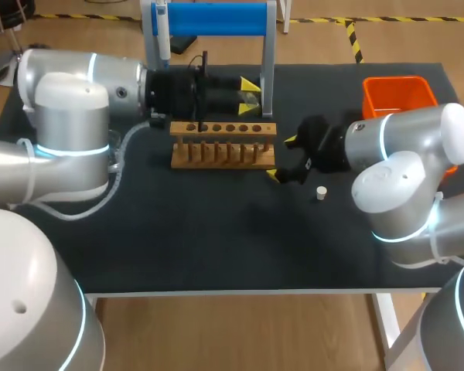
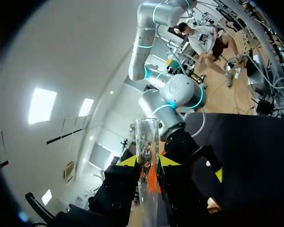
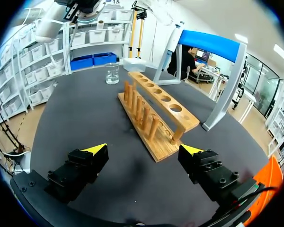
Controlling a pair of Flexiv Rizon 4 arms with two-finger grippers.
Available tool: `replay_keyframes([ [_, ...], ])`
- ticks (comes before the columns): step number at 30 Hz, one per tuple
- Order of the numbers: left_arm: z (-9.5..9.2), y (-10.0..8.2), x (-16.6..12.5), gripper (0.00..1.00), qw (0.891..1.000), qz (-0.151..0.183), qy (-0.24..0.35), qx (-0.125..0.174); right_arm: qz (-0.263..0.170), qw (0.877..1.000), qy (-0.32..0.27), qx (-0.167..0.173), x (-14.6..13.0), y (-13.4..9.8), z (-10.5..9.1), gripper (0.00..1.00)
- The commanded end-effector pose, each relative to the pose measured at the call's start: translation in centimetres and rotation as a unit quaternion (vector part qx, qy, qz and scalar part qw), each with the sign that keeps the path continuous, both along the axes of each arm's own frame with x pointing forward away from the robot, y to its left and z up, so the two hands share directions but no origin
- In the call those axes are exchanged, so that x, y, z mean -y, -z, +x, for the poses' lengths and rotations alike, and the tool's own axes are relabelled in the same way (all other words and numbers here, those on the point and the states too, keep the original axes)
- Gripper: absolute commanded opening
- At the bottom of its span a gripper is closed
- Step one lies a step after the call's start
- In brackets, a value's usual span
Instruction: Invert the test tube, pick up the pipette, mount the tip to pipette, aspirate from beaker and dispense into the tube, eject the tip, return the pipette, and cap with the stopper.
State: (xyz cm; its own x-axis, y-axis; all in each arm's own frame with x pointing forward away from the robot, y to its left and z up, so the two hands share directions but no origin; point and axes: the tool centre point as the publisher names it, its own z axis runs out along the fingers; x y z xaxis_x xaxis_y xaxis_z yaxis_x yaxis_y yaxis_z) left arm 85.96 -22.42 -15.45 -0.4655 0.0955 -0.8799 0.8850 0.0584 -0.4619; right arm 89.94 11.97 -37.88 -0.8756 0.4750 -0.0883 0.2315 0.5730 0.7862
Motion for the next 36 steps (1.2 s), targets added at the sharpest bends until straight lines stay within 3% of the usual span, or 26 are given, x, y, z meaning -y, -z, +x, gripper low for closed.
replay_keyframes([
  [1,0.1,-0.1,-0.1,0.0,1.0,0.004,0.003,0.0,-0.002,1.0,-0.001,-0.002,0.1,-0.1,0.0,1.0],
  [20,0.1,-0.1,-0.1,0.0,1.0,0.004,0.003,0.0,-0.002,1.0,-0.001,-0.002,0.1,-0.1,0.0,1.0],
  [21,0.4,0.0,-0.3,0.0,1.0,0.002,-0.003,-0.023,-0.002,1.0,-0.001,-0.002,0.1,-0.1,0.0,1.0],
  [27,1.2,-1.3,-0.5,0.0,0.995,-0.042,0.01,-0.09,-0.002,1.0,-0.001,-0.002,0.1,-0.1,0.0,1.0],
  [29,1.5,-1.8,-0.1,0.0,0.987,-0.087,0.031,-0.135,-0.002,1.0,-0.001,-0.002,0.1,-0.1,0.0,1.0],
  [31,1.9,-2.0,-0.1,0.0,0.981,-0.1,0.031,-0.164,-0.002,1.0,-0.001,-0.002,0.1,-0.1,0.0,1.0],
  [32,2.1,-1.9,-0.3,0.0,0.975,-0.104,0.032,-0.191,-0.002,1.0,-0.001,-0.002,0.1,-0.1,0.0,1.0],
  [36,2.7,-1.8,-1.0,0.0,0.965,-0.08,0.012,-0.25,-0.002,1.0,-0.001,-0.002,0.1,-0.1,0.0,1.0],
])
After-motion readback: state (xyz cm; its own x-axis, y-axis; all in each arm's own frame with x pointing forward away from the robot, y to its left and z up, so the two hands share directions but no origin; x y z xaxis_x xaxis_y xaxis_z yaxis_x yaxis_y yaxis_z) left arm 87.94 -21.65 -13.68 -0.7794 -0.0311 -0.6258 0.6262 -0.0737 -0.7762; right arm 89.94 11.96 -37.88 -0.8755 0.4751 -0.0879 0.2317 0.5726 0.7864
